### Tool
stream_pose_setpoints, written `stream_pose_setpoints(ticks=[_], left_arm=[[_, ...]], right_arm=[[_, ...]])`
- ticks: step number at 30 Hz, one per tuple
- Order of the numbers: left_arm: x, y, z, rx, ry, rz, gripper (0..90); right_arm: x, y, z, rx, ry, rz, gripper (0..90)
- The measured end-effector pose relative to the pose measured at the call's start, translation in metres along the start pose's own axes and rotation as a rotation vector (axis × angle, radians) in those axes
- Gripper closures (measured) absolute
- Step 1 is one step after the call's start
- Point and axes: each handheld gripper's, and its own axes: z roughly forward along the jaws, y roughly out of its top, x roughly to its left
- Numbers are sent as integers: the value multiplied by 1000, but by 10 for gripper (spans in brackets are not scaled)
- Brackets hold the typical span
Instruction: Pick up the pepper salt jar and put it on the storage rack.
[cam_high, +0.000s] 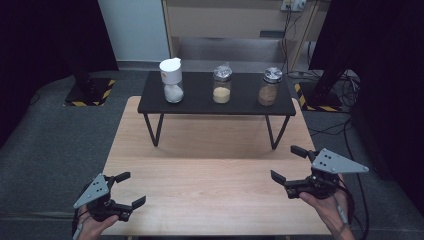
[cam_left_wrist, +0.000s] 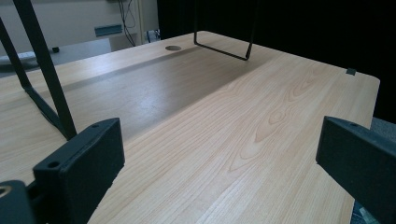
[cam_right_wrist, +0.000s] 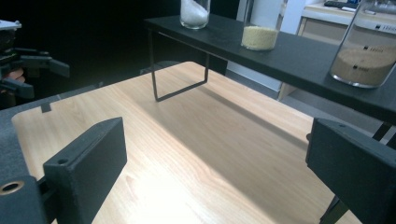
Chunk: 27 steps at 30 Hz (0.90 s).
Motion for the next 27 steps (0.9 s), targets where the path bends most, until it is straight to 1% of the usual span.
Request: stream_pose_setpoints(ticks=[4, 5, 7, 12, 15, 20, 27], left_arm=[[0, 0, 0, -1, 1, -1, 0], [0, 0, 0, -1, 1, -1, 0], [0, 0, 0, -1, 2, -1, 0], [0, 0, 0, 0, 1, -1, 0], [0, 0, 0, 0, 1, -1, 0], [0, 0, 0, 0, 2, -1, 0], [0, 0, 0, -1, 2, -3, 0]], right_arm=[[1, -9, -3, 14, 5, 11, 57], [1, -9, -3, 14, 5, 11, 57], [1, -17, -4, 20, 8, 22, 57], [1, -28, -5, 32, 11, 35, 57], [1, -34, -5, 39, 16, 35, 57], [2, -44, -3, 52, 27, 52, 57], [2, -55, -2, 65, 36, 69, 57]])
